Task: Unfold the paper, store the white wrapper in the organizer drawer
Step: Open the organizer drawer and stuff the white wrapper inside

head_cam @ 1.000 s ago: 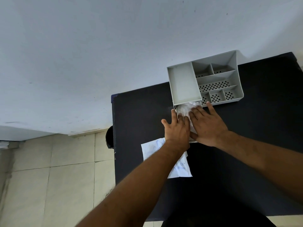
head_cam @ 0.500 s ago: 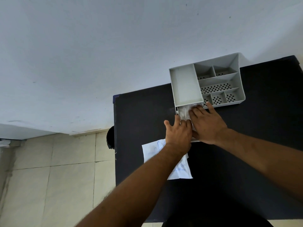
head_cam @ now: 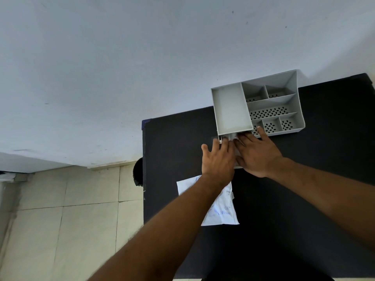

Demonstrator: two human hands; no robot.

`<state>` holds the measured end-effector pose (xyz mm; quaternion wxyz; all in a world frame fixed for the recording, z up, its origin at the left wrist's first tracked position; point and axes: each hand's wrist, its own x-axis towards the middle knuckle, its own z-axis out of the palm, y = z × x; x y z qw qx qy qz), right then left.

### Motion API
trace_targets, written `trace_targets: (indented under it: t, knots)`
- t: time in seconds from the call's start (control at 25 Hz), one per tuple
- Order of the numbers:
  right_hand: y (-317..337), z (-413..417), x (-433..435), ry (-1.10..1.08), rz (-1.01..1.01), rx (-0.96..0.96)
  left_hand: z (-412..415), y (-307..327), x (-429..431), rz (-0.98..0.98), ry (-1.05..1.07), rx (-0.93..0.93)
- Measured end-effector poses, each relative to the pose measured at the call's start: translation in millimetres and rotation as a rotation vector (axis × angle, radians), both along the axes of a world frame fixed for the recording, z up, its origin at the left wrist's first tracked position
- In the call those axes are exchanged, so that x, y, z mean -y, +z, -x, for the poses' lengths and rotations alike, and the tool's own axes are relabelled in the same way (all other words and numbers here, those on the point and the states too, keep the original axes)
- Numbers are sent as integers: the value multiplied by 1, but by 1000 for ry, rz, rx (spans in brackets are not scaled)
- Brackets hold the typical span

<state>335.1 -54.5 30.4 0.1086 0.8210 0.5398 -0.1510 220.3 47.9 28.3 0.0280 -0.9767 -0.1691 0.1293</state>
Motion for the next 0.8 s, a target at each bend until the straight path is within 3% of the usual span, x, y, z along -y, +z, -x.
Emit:
trace_targets:
  t: [0.12, 0.28, 0.48, 0.8]
  knots:
    - [4, 1, -5, -5, -21, -13, -3, -1, -1, -7, -4, -58]
    - [10, 10, 1, -44, -80, -23, -3, 0, -6, -7, -1, -1]
    - [7, 15, 4, -42, -30, -32, 1, -3, 3, 15, 21, 32]
    - [-1, 12, 4, 47, 49, -32, -7, 4, 5, 77, 45, -95]
